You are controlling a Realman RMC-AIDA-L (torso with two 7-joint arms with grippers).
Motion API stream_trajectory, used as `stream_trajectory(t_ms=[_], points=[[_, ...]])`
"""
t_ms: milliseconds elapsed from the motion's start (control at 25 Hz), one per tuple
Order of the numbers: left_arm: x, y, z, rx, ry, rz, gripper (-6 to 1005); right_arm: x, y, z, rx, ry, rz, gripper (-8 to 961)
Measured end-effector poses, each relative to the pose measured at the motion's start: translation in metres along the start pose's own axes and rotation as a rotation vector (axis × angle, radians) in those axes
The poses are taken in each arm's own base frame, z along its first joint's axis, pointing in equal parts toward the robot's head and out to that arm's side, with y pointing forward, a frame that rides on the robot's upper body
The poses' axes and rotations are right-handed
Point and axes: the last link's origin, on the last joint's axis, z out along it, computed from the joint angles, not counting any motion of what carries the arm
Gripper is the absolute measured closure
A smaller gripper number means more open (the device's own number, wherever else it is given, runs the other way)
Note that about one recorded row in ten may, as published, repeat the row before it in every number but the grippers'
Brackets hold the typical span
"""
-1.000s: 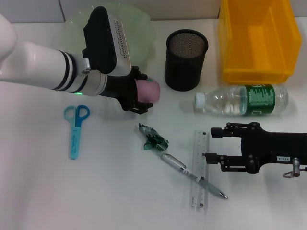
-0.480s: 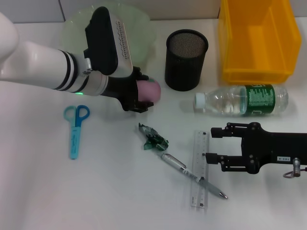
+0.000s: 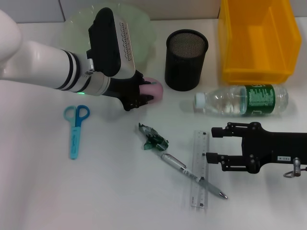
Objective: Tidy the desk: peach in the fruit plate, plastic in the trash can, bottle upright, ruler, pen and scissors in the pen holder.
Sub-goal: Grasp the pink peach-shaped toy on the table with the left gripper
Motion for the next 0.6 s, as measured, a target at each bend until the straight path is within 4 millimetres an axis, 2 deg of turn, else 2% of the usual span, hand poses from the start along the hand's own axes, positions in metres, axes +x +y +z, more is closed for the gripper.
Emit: stream_trajectory(t_ms=[160, 280, 600], points=[[0.0008, -0.0005, 0.0, -0.001, 0.0, 0.002, 676, -0.0002, -0.0002, 0.0002, -0.001, 0.001, -0.001, 210], [0.0009, -0.0003, 0.0, -0.003, 0.0, 0.002, 739, -0.0004, -0.0002, 0.0002, -0.001, -0.001, -0.001, 210], [0.0, 0.0006, 0.0, -0.005, -0.001, 0.001, 792, -0.0004, 0.0, 0.0002, -0.001, 0.0, 0.0, 210]])
